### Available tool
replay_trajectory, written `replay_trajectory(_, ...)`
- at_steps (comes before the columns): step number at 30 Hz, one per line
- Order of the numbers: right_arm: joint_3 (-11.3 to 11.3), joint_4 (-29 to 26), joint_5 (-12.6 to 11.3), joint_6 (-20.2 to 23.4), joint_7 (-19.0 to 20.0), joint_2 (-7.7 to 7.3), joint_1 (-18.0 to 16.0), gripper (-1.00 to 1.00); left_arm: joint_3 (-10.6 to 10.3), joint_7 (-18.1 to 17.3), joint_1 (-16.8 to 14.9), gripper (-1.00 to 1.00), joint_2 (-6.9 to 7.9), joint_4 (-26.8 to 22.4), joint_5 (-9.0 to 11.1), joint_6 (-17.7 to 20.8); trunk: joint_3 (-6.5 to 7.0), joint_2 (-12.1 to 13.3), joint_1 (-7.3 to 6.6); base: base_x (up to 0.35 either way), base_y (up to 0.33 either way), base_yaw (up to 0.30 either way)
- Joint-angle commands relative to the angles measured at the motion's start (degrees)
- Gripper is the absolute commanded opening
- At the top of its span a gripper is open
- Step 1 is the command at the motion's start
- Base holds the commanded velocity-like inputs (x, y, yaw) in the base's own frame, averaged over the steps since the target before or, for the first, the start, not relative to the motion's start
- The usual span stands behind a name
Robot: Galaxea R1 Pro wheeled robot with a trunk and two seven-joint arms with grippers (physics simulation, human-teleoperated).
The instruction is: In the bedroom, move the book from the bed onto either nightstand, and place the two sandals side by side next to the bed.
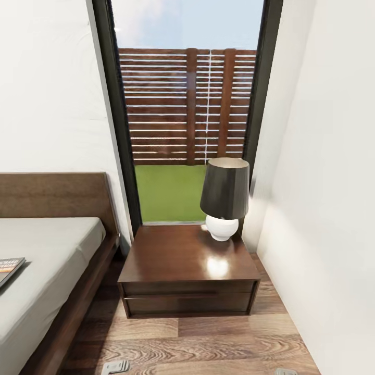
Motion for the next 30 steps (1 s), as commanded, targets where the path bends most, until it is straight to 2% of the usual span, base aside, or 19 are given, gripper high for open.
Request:
replay_trajectory(1, -0.45, 0.02, 0.61, -0.23, 0.15, 0.0, -0.03, 1.0, 0.47, -0.12, -0.03, 1.0, 0.01, 0.06, -0.6, -0.27, -0.06, -0.02, -0.01, 0.0, 0.0, 0.0)
replay_trajectory(20, -0.45, 0.02, 0.58, -0.23, 0.18, -0.01, -0.03, 1.0, 0.44, -0.26, -0.06, 1.0, -0.07, 0.0, -0.6, -0.27, -0.06, -0.02, -0.01, 0.0, 0.0, 0.0)
replay_trajectory(30, -0.45, 0.02, 0.59, -0.23, 0.18, -0.01, -0.05, 1.0, 0.49, -0.14, -0.04, 1.0, -0.16, -0.01, -0.6, -0.23, 1.74, 3.99, -2.21, 0.0, 0.0, 0.0)
